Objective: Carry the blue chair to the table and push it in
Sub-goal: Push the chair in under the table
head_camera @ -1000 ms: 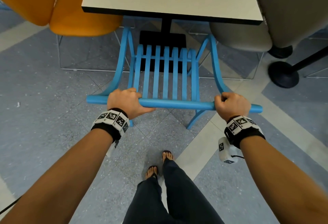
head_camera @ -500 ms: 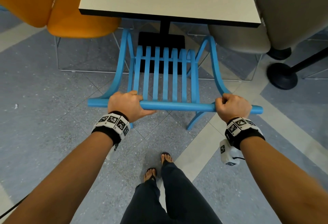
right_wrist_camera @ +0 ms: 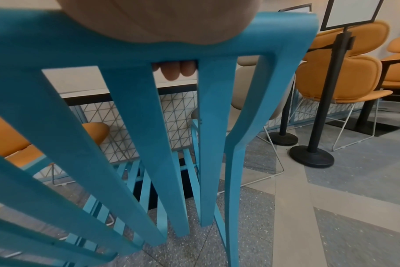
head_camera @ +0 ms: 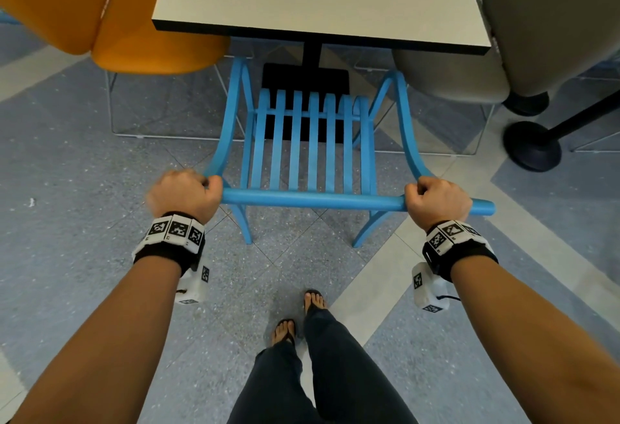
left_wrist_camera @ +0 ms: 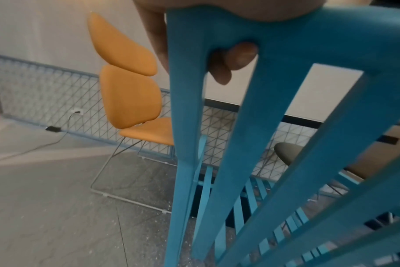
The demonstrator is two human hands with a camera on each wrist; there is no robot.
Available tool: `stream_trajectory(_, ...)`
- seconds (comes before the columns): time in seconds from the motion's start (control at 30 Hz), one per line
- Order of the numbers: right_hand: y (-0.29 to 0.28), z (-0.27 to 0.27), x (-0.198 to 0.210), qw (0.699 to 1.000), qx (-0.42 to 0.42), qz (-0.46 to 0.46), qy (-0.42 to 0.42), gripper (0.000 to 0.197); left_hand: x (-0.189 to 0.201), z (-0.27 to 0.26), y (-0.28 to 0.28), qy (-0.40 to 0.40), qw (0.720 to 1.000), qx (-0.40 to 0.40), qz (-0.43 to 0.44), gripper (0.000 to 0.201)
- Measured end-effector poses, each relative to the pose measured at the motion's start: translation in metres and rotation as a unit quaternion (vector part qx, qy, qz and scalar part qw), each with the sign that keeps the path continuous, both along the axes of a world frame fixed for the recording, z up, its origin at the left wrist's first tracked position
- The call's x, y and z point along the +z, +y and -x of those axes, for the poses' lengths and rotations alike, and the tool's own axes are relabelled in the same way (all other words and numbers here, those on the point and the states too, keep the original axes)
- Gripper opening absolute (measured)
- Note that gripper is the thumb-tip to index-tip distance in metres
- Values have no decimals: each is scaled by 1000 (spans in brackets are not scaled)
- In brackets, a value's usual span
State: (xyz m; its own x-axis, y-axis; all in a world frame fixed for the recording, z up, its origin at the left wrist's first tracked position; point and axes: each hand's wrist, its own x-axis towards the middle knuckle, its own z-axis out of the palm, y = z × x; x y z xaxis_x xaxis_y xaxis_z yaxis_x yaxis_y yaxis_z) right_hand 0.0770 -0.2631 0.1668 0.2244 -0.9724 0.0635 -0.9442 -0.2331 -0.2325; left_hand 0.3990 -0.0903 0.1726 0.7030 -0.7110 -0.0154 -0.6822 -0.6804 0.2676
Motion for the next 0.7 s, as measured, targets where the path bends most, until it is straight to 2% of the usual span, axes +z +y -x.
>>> stream_trajectory(0.5, 1, -6, -2, 1000, -1, 14, 6, 36, -3, -11, -1, -5, 1000, 24, 0, 42)
stream_trajectory(0.7, 3, -6, 0, 1000, 4, 15, 0, 34, -8, -12, 1, -19, 1000, 13, 4, 46)
